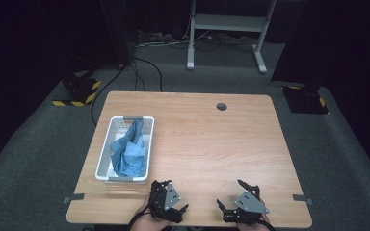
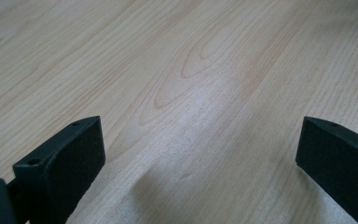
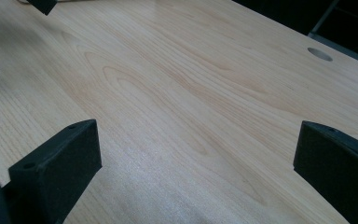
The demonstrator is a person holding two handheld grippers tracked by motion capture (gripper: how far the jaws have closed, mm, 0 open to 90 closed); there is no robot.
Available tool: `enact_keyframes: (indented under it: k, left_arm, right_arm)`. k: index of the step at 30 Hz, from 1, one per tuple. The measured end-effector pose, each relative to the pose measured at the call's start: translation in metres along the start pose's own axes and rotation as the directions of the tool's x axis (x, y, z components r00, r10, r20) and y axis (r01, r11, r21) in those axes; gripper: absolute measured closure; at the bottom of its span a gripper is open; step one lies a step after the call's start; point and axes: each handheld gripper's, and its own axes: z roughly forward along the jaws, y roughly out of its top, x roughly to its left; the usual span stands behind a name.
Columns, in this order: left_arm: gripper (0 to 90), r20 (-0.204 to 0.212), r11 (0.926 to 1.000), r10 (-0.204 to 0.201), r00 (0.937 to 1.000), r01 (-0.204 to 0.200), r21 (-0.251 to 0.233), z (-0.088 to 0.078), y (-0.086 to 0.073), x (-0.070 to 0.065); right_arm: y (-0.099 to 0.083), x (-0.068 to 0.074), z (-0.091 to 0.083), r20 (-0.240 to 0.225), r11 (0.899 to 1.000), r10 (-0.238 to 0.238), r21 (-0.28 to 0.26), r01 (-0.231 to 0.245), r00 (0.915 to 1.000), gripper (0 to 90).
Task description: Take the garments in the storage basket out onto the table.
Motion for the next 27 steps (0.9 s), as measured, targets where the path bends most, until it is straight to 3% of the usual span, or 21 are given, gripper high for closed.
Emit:
enact_keyframes:
  k: [6,12,20,27]
  left_arm:
    - [1.7,0.005,0.9998,0.019,0.9998,-0.019,0.004,0.0002,0.0003,-0.0015]
    - [1.6,0.021,0.9998,-0.022,0.9996,0.022,-0.003,-0.0004,-0.0003,0.0029]
    - [0.8,0.063,0.9995,-0.03,0.9976,0.031,-0.011,-0.0014,-0.0006,0.0047]
    - [1.0,0.069,0.9992,-0.027,0.9972,0.029,-0.028,-0.0045,0.0015,0.0053]
  right_arm:
    - [-0.0006,0.0002,-0.0015,0.004,1.0,0.001,-0.014,-0.001,1.0,0.3]
    - [-0.0004,0.0002,-0.0011,0.003,1.0,0.002,-0.011,-0.002,1.0,0.3]
    - [-0.0007,-0.0011,-0.0018,0.002,1.0,0.014,-0.018,-0.014,0.9999,0.3]
    - [-0.0006,-0.0013,-0.0017,-0.001,1.0,0.016,-0.016,-0.016,0.9999,0.3]
